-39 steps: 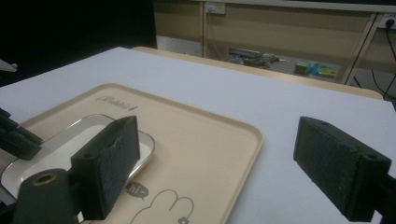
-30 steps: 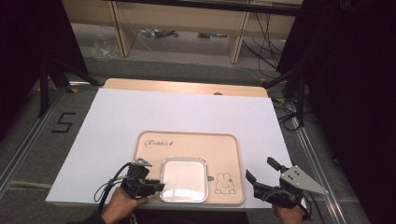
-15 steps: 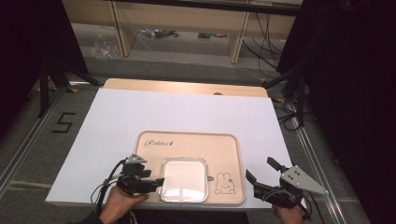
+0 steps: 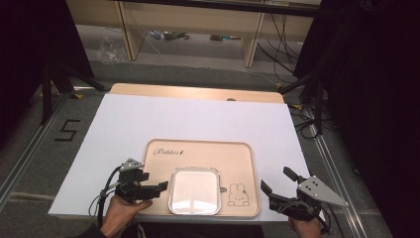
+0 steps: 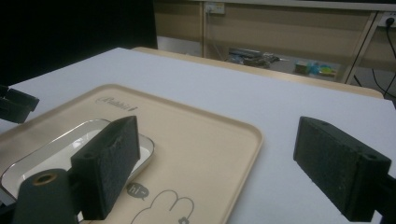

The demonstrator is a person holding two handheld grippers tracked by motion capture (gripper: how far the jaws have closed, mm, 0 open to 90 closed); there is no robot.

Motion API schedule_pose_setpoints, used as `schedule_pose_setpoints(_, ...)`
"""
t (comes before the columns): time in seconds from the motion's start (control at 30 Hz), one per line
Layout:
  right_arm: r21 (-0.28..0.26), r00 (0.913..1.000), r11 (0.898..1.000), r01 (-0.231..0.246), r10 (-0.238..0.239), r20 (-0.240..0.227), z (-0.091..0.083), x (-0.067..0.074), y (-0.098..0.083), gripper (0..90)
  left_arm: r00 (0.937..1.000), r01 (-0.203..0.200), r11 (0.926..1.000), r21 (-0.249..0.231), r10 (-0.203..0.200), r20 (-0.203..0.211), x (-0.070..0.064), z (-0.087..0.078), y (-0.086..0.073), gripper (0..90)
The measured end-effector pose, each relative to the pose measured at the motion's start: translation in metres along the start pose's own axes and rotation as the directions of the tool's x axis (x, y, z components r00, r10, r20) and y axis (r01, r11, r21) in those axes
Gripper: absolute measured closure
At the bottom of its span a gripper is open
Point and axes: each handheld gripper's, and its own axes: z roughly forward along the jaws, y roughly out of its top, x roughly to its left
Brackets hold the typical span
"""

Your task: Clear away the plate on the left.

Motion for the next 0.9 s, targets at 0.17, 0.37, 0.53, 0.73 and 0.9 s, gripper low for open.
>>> schedule_pose_setpoints(0.17, 0.003, 1.0000, 1.000, -0.002, 0.002, 0.000, 0.000, 0.000, 0.000, 15.2, 0.9997, -0.018, 0.9998, -0.011, 0.018, -0.017, 0.004, -0.006, -0.001, 18.4)
schedule_pose_setpoints(0.37, 0.001, 1.0000, 1.000, 0.002, -0.002, 0.000, 0.000, 0.000, 0.000, 15.2, 0.9998, 0.010, 0.9983, -0.057, -0.011, -0.017, 0.007, -0.011, -0.001, 17.9)
schedule_pose_setpoints(0.53, 0.003, 1.0000, 1.000, -0.001, 0.001, 0.000, 0.000, 0.000, 0.000, 15.2, 0.9996, 0.013, 0.9977, -0.067, -0.015, -0.025, 0.012, -0.016, -0.002, 17.5)
schedule_pose_setpoints(0.73, 0.000, 1.0000, 1.000, 0.000, 0.000, 0.000, 0.000, 0.000, 0.000, 15.2, 0.9987, 0.028, 0.9946, -0.100, -0.032, -0.039, 0.019, -0.026, -0.003, 17.0)
schedule_pose_setpoints(0.9, 0.003, 1.0000, 1.000, -0.002, 0.002, 0.000, 0.000, 0.000, 0.000, 15.2, 0.9987, 0.031, 0.9920, -0.122, -0.036, -0.036, 0.021, -0.032, -0.004, 17.0)
